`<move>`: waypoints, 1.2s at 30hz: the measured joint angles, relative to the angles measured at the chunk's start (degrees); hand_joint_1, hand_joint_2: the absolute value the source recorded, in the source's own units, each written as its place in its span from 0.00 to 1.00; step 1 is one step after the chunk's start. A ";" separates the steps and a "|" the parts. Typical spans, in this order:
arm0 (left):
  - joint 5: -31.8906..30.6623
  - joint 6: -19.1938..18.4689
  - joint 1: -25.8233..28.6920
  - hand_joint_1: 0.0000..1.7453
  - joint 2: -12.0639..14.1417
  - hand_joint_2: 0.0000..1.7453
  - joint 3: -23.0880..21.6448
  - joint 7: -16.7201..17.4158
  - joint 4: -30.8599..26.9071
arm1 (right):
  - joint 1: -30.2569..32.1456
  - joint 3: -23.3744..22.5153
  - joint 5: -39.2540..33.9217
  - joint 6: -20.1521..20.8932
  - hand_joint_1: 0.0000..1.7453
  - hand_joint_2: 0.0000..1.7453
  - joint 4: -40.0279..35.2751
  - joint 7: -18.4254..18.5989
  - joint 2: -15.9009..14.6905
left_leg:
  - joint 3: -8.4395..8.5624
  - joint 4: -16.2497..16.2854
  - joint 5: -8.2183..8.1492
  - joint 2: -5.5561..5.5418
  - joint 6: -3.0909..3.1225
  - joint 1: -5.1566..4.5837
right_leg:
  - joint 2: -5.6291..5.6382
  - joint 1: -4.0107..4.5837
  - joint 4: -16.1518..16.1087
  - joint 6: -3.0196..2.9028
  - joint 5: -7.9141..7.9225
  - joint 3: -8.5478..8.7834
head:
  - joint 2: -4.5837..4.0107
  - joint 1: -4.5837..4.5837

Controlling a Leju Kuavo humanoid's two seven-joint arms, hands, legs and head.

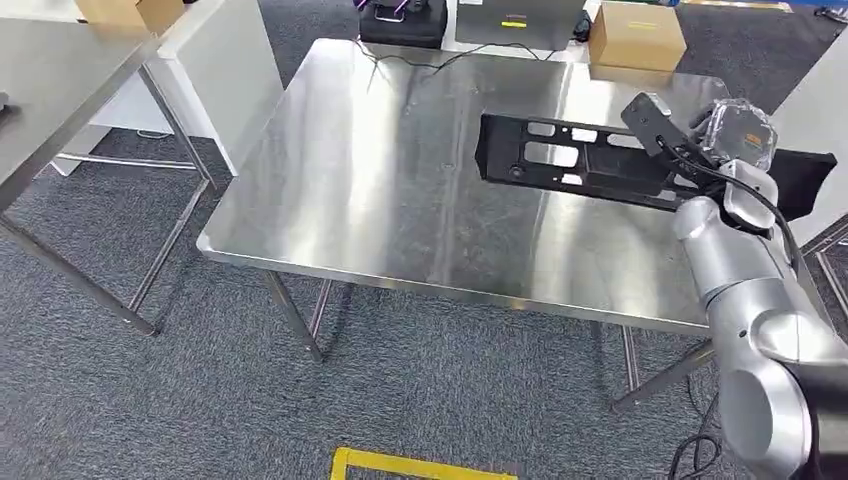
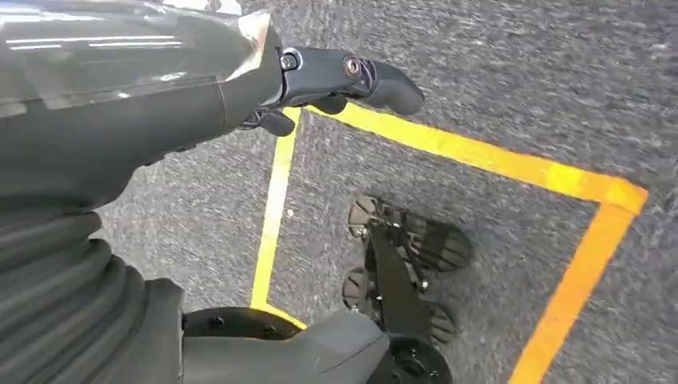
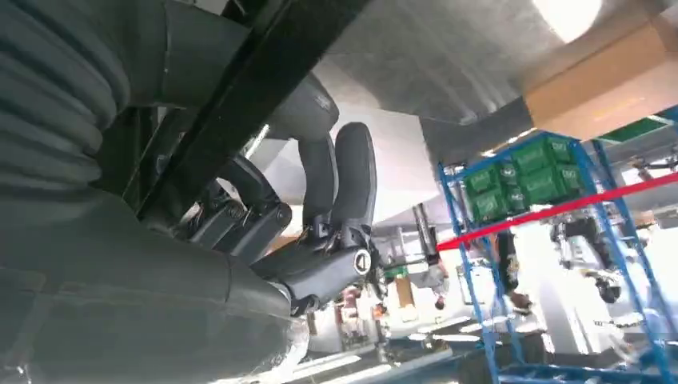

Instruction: Take the parts from the cabinet and place them on the table.

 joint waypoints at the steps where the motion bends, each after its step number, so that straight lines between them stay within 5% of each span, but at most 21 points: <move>1: -0.02 0.00 0.01 0.00 0.00 1.00 -0.02 -0.02 0.00 | 0.06 0.00 0.00 0.00 1.00 1.00 0.00 0.00 0.00 | 0.08 -0.16 -0.05 0.04 -0.25 0.12 | 0.00 0.10 0.03 -0.22 -0.11 -0.02 | 0.00 0.04; 4: -0.02 0.00 0.00 0.00 0.04 1.00 0.00 0.00 0.00 | -0.03 0.00 0.00 -0.02 1.00 1.00 -0.13 0.00 0.06 | -1.29 2.69 -2.12 0.22 -1.43 0.26 | 0.00 -0.84 -0.42 -1.44 -0.16 0.55 | 0.00 -0.18; 7: -0.02 0.00 0.10 0.00 0.00 1.00 0.00 0.00 0.00 | 0.04 0.00 0.02 0.00 1.00 1.00 -0.13 0.00 0.11 | -8.21 15.87 -7.53 0.52 -2.43 1.05 | -0.05 -0.78 -0.40 -1.79 -0.43 0.74 | 0.00 -0.55; 8: -0.02 0.00 0.13 0.00 0.00 1.00 0.00 0.00 0.00 | 0.14 0.00 0.02 -0.02 1.00 1.00 -0.13 0.00 0.13 | -9.69 17.95 -7.62 0.56 -2.61 1.20 | -0.04 -0.79 -0.40 -1.86 -0.51 0.82 | 0.00 -0.66; 10: -0.02 0.00 0.12 0.00 0.04 1.00 0.02 0.00 0.00 | 0.41 0.00 0.00 0.00 1.00 1.00 -0.11 0.00 0.13 | -8.72 13.93 -3.64 0.74 -2.73 1.50 | 0.01 -0.96 -0.38 -1.75 -0.79 1.27 | 0.00 -0.72; 12: -0.11 0.00 0.12 0.00 0.09 1.00 0.02 0.00 0.00 | 0.43 0.00 0.02 -0.04 1.00 1.00 -0.13 0.00 0.11 | -3.83 3.55 1.90 0.82 -2.66 1.71 | 0.05 -1.20 -0.37 -1.19 -1.34 2.04 | 0.00 -0.74; 14: -0.26 0.00 0.03 0.00 0.07 1.00 0.00 0.00 0.00 | 0.16 -0.02 0.00 -0.07 1.00 1.00 -0.13 -0.02 -0.07 | -1.54 0.22 1.13 0.57 -2.24 1.28 | 0.09 -0.67 -0.25 -0.50 -1.78 2.07 | 0.00 -0.77; 15: -0.39 0.02 0.01 0.00 0.07 1.00 0.00 0.00 0.00 | 0.16 0.00 0.00 -0.07 1.00 1.00 -0.13 -0.09 -0.09 | -1.75 0.34 1.06 0.59 -1.79 1.14 | 0.09 -0.67 -0.41 -0.25 -1.73 2.09 | 0.00 -0.72; 20: -0.39 0.02 0.01 0.00 0.07 1.00 0.02 0.00 0.00 | 0.17 0.00 0.00 -0.07 1.00 1.00 -0.13 -0.09 -0.09 | -1.74 0.38 1.01 0.59 -1.65 1.04 | 0.10 -0.67 -0.42 -0.14 -1.77 2.16 | 0.00 -0.66; 21: -0.44 0.04 0.06 0.00 0.07 1.00 0.02 0.02 0.00 | 0.25 0.00 0.00 -0.07 1.00 1.00 -0.13 -0.20 -0.02 | -1.71 0.30 1.01 0.59 -0.91 0.86 | 0.09 -0.71 -0.80 0.33 -1.77 2.41 | 0.00 -0.72; 22: -0.48 0.11 0.00 0.00 0.09 1.00 0.02 0.02 0.00 | 0.24 -0.02 0.00 -0.11 1.00 1.00 -0.13 -0.20 -0.46 | -1.01 -0.40 1.19 0.53 0.44 1.17 | -0.06 -1.01 3.11 0.41 -3.52 0.20 | 0.00 -0.33; 23: -0.52 0.22 0.03 0.00 0.09 1.00 0.07 0.00 0.00 | 0.59 -0.02 0.00 -0.11 1.00 1.00 -0.11 -0.26 -0.55 | -0.65 -0.36 0.75 0.37 1.08 0.91 | -0.06 -0.84 17.69 0.01 -8.09 -7.93 | 0.00 -0.09; 24: -0.52 0.31 0.04 0.00 0.07 1.00 0.09 0.00 0.00 | 1.09 -0.02 0.00 -0.11 1.00 1.00 -0.11 -0.26 -0.57 | -0.23 -0.35 0.45 0.29 1.11 0.78 | -0.06 -0.79 18.95 0.43 -7.50 -9.33 | 0.00 0.00; 26: -0.52 0.37 0.08 0.00 0.04 1.00 0.11 0.00 0.00 | 1.29 -0.02 0.09 -0.11 1.00 1.00 -0.11 -0.26 -0.55 | 0.65 -0.33 -0.14 0.15 0.95 0.66 | -0.08 -0.70 10.90 1.29 -3.26 -6.01 | 0.00 0.09; 28: -0.52 0.39 0.05 0.00 0.02 1.00 0.11 0.00 0.00 | 1.08 -0.02 0.09 -0.11 1.00 1.00 -0.11 -0.28 -0.59 | 1.42 -0.36 -0.84 0.05 0.55 0.60 | -0.23 -0.46 0.28 1.18 0.79 -1.11 | 0.00 0.15; 30: -0.52 0.44 -0.03 0.00 0.00 1.00 0.15 0.00 0.02 | 0.86 -0.02 0.15 -0.09 1.00 1.00 -0.11 -0.28 -0.61 | 1.50 -0.23 -1.47 -0.03 0.04 0.16 | -0.18 -0.01 -0.34 0.12 0.60 -0.26 | 0.00 0.15; 33: -0.52 0.52 0.00 0.00 0.00 1.00 0.35 0.02 0.02 | 0.89 -0.04 0.24 -0.09 1.00 1.00 -0.11 -0.26 -0.59 | 1.89 -0.58 -1.83 0.08 -0.49 0.15 | -0.15 0.14 -0.31 -0.58 0.18 -0.23 | 0.00 0.13; 34: -0.52 0.55 -0.06 0.00 0.13 1.00 0.37 0.02 -0.04 | 0.83 -0.04 0.26 -0.09 1.00 1.00 -0.13 -0.26 -0.59 | 2.03 -0.46 -2.32 0.14 -0.88 0.08 | -0.08 -0.62 -0.70 -0.94 0.27 0.29 | 0.00 0.04; 36: -0.52 0.57 -0.06 0.00 0.11 1.00 0.42 0.02 -0.04 | 0.78 -0.04 0.30 -0.11 1.00 1.00 -0.20 -0.26 -0.44 | 0.42 3.16 -3.97 0.38 -1.51 0.27 | -0.10 -0.84 -0.77 -1.92 -0.26 1.07 | 0.00 -0.41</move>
